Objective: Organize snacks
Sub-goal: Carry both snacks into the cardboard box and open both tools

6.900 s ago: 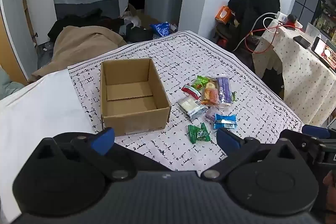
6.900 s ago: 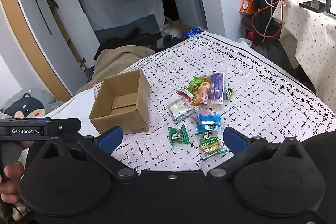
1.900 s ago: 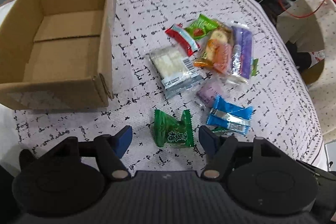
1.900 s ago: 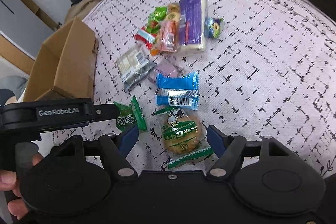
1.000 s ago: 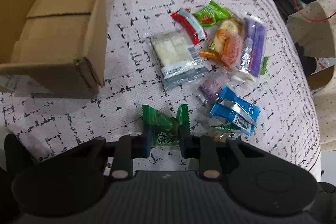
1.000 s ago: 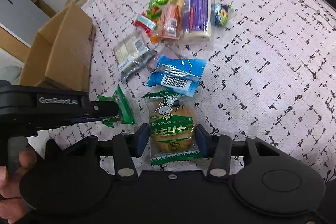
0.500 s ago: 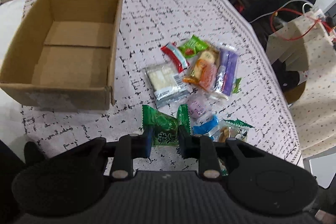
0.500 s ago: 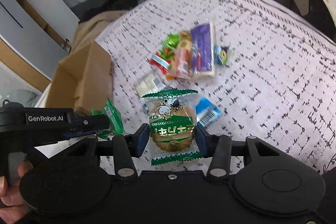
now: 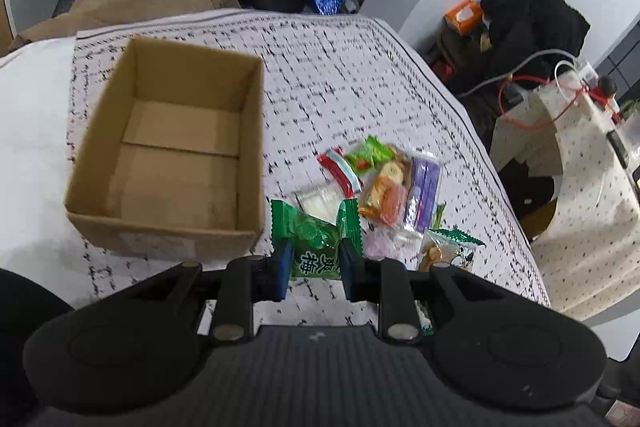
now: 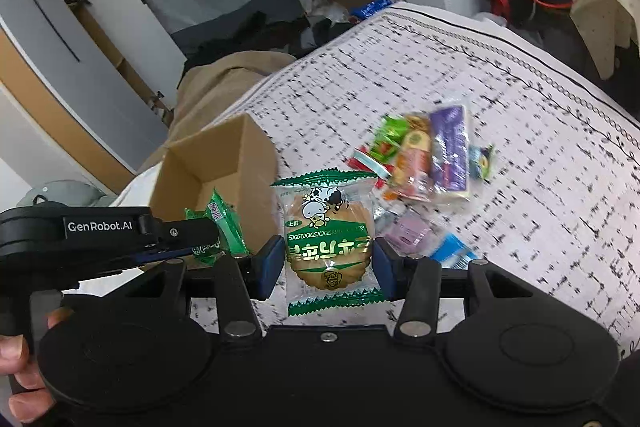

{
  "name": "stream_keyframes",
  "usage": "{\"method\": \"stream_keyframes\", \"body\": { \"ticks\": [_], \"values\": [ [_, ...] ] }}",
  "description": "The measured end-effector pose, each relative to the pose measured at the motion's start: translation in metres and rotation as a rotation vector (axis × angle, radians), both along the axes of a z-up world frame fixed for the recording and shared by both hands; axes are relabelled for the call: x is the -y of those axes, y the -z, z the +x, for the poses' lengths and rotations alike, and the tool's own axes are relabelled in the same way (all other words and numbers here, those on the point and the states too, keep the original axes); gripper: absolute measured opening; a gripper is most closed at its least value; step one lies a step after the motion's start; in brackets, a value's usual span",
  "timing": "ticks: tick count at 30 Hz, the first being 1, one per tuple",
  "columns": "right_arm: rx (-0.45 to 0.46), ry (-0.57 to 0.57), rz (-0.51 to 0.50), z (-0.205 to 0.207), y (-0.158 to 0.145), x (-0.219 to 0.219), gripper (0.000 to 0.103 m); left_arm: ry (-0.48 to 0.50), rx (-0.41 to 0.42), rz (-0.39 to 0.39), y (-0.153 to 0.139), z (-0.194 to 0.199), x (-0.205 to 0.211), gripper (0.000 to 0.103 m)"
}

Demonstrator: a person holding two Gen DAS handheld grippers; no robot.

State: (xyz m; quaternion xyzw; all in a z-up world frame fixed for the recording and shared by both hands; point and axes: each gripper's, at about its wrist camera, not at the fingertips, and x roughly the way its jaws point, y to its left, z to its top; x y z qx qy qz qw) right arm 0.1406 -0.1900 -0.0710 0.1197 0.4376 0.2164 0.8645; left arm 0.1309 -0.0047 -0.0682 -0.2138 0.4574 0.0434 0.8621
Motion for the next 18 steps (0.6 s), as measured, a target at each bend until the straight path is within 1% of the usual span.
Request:
{"method": "stream_keyframes", "body": {
  "ticks": [7, 18],
  "values": [
    [0.047, -0.021, 0.006, -0.002, -0.013, -0.023, 0.047, -0.031, 0.03, -0.011, -0.009, -0.004, -0.025, 0.025],
    [0.049, -0.06, 0.016, 0.008, -0.017, -0.068, 0.047, -0.094, 0.052, -0.019, -0.012, -0.007, -0.077, 0.025]
  ]
}}
